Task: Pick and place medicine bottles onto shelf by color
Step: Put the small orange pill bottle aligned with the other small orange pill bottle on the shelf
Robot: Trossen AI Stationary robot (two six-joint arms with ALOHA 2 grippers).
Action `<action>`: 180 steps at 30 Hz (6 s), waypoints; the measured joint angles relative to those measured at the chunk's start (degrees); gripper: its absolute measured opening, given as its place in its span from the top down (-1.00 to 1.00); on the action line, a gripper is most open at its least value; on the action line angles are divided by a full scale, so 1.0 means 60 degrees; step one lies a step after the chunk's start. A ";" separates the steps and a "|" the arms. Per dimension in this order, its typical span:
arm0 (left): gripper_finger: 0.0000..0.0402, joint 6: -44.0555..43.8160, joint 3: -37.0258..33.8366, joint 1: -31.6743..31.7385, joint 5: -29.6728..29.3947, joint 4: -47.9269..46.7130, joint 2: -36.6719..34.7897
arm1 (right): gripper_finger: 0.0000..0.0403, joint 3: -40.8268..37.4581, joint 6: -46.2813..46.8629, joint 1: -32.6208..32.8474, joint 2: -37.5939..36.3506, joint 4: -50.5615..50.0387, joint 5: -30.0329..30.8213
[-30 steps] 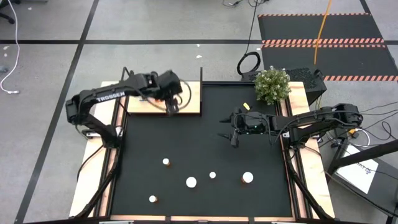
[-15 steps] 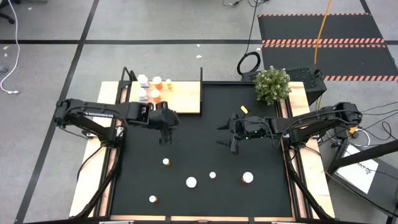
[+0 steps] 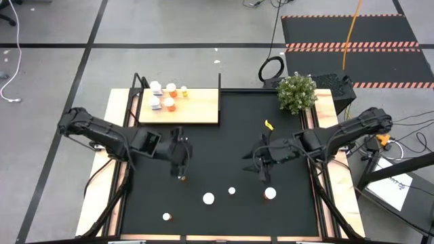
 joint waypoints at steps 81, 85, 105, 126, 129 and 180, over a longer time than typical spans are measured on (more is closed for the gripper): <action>0.19 0.0163 -0.2031 -0.2149 -0.1160 0.4527 0.0011 | 0.18 -0.2984 -0.1559 0.1218 0.5803 0.7719 0.0088; 0.19 0.0161 -0.2031 -0.2149 -0.1167 0.4549 0.0011 | 0.18 -0.2980 -0.1533 0.1180 0.6086 0.8000 0.0118; 0.19 0.0184 -0.2031 -0.2149 -0.1183 0.4567 0.0011 | 0.37 -0.2962 -0.1561 0.1100 0.6575 0.8593 0.0136; 0.17 0.0066 -0.2031 -0.1993 -0.0824 0.6032 0.0253 | 0.52 -0.2999 -0.0953 0.0822 0.5073 0.7783 0.0062; 0.09 0.0084 -0.2031 -0.1758 -0.0317 0.6560 0.0546 | 0.51 -0.2991 -0.0929 0.0676 0.4845 0.7784 0.0084; -0.22 0.0670 0.0584 0.0041 0.1322 0.6952 0.4867 | 0.49 -0.2973 -0.1201 0.0310 0.4819 0.7712 0.1341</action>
